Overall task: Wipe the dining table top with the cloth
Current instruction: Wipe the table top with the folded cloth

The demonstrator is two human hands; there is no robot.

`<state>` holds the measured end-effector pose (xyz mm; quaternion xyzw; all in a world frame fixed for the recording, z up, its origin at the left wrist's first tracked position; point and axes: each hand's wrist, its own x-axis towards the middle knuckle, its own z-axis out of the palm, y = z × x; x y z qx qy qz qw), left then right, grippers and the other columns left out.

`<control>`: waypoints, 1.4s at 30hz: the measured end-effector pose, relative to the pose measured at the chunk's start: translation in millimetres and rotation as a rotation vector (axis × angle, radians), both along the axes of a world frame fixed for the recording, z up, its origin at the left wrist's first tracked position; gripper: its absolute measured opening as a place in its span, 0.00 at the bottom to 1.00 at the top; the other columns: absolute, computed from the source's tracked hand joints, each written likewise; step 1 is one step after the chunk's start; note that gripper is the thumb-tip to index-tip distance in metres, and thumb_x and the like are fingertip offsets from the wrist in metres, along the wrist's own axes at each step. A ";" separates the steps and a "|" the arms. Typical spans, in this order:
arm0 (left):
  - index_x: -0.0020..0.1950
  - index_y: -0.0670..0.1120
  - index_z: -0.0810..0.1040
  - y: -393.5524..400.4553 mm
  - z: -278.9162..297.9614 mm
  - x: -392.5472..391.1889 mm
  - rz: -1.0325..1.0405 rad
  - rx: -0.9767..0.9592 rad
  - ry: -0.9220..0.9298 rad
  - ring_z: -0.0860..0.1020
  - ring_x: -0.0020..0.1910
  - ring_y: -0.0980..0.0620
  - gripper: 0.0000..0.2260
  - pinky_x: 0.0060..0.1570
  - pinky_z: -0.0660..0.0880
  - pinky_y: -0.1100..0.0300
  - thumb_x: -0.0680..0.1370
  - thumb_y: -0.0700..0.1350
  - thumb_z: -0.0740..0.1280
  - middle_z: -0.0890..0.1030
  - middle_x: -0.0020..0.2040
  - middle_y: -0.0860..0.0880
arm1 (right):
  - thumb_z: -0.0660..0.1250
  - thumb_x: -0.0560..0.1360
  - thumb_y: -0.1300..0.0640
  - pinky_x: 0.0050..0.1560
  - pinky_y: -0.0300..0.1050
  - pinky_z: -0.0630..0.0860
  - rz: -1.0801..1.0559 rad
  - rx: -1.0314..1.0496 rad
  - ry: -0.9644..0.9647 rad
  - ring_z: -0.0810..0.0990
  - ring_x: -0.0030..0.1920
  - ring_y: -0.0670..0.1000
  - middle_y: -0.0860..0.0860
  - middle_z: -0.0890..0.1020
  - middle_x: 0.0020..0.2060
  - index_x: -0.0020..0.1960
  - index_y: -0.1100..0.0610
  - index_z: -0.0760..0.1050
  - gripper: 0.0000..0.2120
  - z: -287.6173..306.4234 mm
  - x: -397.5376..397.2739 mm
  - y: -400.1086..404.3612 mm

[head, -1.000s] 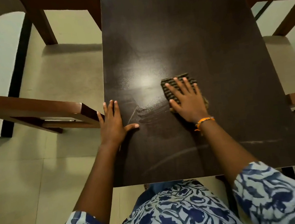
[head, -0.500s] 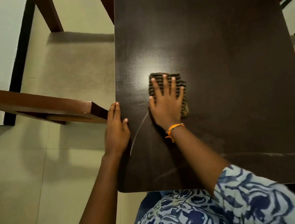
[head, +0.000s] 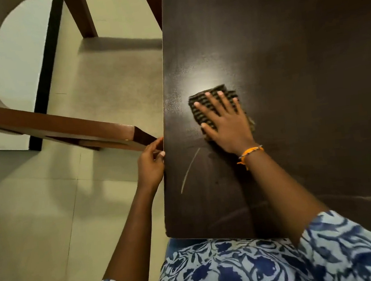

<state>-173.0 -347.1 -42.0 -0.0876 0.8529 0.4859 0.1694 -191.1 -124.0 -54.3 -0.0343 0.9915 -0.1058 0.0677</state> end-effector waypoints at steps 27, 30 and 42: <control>0.65 0.43 0.73 -38.0 -2.4 26.5 -0.094 0.211 -0.261 0.76 0.50 0.52 0.16 0.46 0.75 0.64 0.77 0.36 0.63 0.78 0.57 0.46 | 0.53 0.77 0.43 0.74 0.60 0.43 0.038 -0.023 -0.015 0.46 0.77 0.55 0.50 0.51 0.77 0.75 0.42 0.53 0.27 -2.3 38.7 -128.8; 0.66 0.46 0.73 -41.0 0.9 26.7 -0.153 0.199 -0.289 0.76 0.51 0.54 0.17 0.47 0.73 0.65 0.77 0.38 0.64 0.77 0.55 0.50 | 0.52 0.77 0.43 0.74 0.58 0.43 0.075 0.014 -0.001 0.48 0.77 0.55 0.50 0.53 0.77 0.76 0.42 0.53 0.27 -1.5 48.3 -104.5; 0.66 0.43 0.72 -33.8 -3.4 28.7 -0.118 0.235 -0.267 0.76 0.53 0.52 0.15 0.42 0.74 0.69 0.79 0.41 0.61 0.77 0.58 0.48 | 0.54 0.75 0.45 0.73 0.62 0.48 -0.580 0.050 0.007 0.51 0.77 0.56 0.50 0.57 0.76 0.75 0.43 0.56 0.28 2.7 105.9 67.7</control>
